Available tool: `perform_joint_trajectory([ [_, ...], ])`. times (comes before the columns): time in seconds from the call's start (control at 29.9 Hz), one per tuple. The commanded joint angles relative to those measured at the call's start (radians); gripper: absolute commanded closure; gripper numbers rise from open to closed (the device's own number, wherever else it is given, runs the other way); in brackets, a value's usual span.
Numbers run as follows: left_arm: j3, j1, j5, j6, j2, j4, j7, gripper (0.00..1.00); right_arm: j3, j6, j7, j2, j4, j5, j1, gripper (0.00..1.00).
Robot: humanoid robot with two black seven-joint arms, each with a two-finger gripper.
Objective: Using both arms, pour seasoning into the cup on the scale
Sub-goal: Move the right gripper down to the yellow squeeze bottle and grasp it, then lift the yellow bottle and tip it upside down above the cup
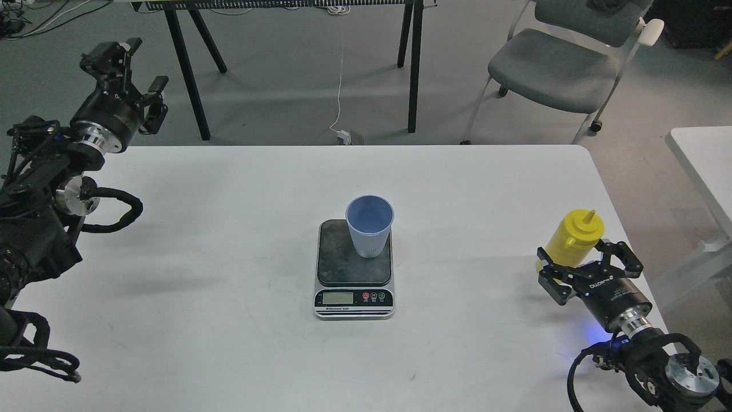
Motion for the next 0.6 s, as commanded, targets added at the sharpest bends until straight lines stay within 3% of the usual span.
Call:
perform_joint_trajectory([
  [0.0,0.0,0.009,-0.001,0.0,0.002,-0.002,0.0,0.24,0.009,0.0,0.067,0.049,-0.026,-0.058,0.023,0.36],
  [0.13,0.0,0.01,-0.001,0.0,0.022,-0.009,0.0,0.24,0.029,0.0,0.168,0.055,-0.031,-0.18,0.023,0.44],
  [0.23,0.0,0.01,-0.001,0.0,0.026,-0.009,0.0,0.24,0.04,0.0,0.182,0.055,-0.025,-0.214,0.016,0.48],
  [0.3,-0.002,0.01,-0.001,0.0,0.026,-0.009,0.0,0.24,0.043,0.0,0.182,0.053,-0.028,-0.219,0.016,0.86],
  [0.57,-0.003,0.003,-0.001,0.0,0.025,-0.011,0.0,0.24,0.055,0.0,0.181,0.014,-0.028,-0.323,0.094,0.86],
])
